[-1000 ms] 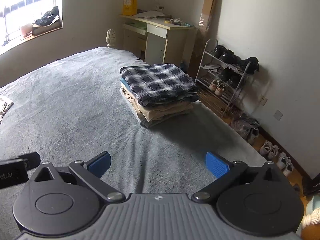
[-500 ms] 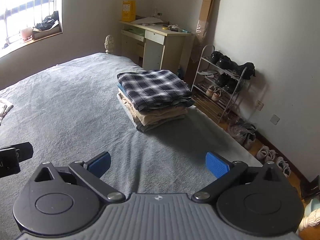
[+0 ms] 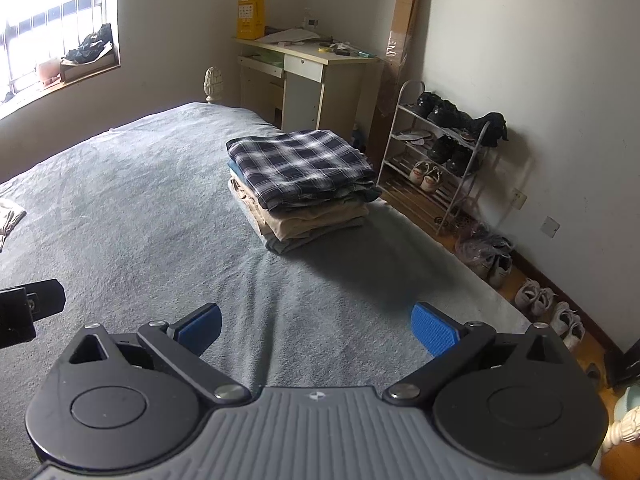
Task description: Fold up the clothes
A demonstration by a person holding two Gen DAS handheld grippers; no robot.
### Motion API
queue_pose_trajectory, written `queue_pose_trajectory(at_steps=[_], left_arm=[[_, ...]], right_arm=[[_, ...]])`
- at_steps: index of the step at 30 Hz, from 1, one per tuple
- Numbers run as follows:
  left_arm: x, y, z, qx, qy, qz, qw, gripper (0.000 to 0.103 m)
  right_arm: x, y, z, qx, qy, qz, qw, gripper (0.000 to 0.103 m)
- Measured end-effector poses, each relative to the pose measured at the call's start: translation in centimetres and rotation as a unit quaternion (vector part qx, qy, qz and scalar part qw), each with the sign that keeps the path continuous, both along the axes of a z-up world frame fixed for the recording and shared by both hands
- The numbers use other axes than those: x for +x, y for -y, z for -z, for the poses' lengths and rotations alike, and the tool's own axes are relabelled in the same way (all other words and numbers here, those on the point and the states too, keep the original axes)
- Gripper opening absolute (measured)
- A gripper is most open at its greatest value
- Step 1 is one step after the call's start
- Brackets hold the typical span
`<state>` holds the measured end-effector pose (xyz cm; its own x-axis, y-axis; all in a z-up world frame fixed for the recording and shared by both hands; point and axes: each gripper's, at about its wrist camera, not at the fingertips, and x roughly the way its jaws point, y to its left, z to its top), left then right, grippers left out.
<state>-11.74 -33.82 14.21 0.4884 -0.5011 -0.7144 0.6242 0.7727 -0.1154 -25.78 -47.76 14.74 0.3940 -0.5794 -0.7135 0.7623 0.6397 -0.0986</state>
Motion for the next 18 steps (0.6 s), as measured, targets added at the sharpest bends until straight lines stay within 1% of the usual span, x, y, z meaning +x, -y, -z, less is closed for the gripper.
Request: queue_pose_trajectory(at_steps=[10, 18], left_arm=[[-0.39, -0.04, 0.06, 0.002, 0.0, 0.0, 1.0, 0.103], [-0.21, -0.37, 0.17, -0.001, -0.003, -0.003, 1.0, 0.103]], right_arm=[[-0.28, -0.26, -0.1, 0.001, 0.001, -0.002, 1.0, 0.103], [0.03, -0.78, -0.1, -0.003, -0.01, -0.004, 1.0, 0.103]])
